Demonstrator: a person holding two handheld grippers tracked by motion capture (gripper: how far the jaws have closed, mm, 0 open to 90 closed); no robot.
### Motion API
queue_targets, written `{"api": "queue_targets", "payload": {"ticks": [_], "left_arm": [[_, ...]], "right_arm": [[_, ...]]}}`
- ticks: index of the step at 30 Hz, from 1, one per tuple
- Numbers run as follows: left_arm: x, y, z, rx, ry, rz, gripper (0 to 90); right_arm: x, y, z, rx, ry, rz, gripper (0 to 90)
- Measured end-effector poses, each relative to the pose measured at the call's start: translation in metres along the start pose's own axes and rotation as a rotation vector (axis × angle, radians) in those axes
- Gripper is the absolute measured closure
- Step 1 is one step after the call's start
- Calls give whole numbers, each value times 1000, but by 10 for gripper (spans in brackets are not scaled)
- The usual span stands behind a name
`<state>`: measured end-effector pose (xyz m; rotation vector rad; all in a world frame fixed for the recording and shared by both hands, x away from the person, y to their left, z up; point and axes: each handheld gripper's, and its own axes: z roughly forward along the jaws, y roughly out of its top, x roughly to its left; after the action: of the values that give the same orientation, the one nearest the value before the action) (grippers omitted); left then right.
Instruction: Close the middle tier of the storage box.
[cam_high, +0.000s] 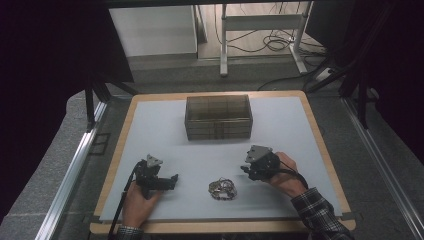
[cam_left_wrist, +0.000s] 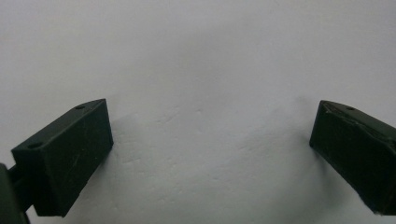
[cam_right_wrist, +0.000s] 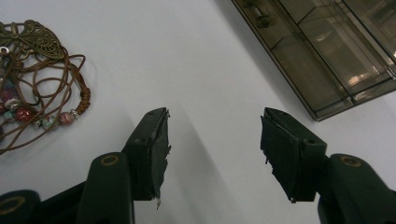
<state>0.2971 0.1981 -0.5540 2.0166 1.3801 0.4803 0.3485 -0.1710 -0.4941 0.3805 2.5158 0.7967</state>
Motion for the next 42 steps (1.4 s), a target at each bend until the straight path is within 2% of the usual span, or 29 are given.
{"api": "queue_targets", "payload": {"ticks": [5,10,20,42], "left_arm": [[0,0,0,0,0,0,0],[0,0,0,0,0,0,0],[0,0,0,1,0,1,0],[0,0,0,4,0,5,0]], "right_arm": [[2,4,5,21,-18,-30,431],[2,5,6,29,-34,-48,438],[4,9,16,39,-75,-113,467],[11,18,26,53,-140,-201,480]]}}
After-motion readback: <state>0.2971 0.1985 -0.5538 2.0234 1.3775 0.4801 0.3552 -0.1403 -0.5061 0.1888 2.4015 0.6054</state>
